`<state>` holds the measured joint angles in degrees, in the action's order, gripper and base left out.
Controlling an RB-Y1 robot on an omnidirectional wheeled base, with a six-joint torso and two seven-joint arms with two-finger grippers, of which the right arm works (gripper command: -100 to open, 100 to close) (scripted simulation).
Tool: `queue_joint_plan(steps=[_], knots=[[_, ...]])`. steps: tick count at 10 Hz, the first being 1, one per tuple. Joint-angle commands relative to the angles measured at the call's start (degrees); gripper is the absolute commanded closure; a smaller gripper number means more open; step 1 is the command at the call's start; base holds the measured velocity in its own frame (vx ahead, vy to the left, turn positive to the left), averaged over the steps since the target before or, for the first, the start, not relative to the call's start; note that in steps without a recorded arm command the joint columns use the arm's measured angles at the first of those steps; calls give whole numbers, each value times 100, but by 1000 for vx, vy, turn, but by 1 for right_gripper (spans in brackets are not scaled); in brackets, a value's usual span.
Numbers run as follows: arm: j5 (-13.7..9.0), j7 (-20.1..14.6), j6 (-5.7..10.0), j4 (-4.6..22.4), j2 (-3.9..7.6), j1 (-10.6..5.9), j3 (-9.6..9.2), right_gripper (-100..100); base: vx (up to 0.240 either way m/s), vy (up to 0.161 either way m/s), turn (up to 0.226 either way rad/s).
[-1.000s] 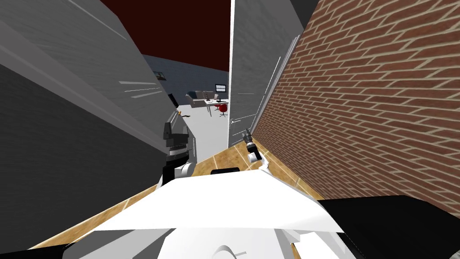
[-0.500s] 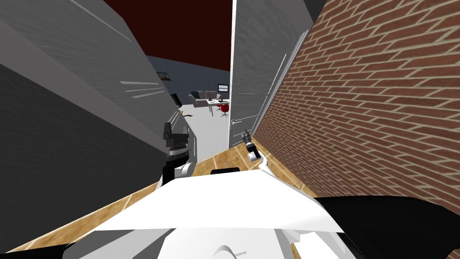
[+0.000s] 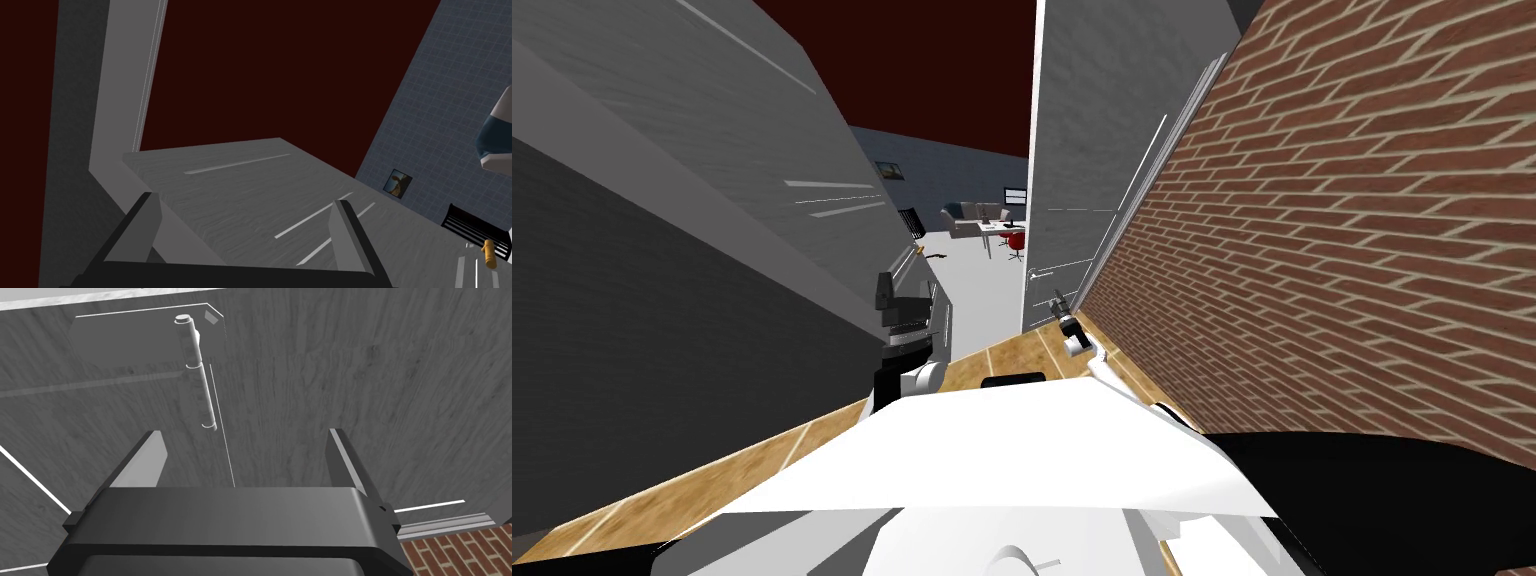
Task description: Push the door open
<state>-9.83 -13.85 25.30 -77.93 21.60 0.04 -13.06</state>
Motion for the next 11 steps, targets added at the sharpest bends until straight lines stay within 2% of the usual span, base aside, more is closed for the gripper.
queue_joint_plan(steps=[1,4,5,11], knots=[[-26,-31,15,168,39,-86,-42,-100,42,-48,54],[-147,-154,69,677,244,-393,-226,-100,55,-52,107],[-147,-154,69,702,244,-393,-226,-100,42,-55,29],[-347,-358,158,1591,585,-904,-530,-100,55,-61,88]])
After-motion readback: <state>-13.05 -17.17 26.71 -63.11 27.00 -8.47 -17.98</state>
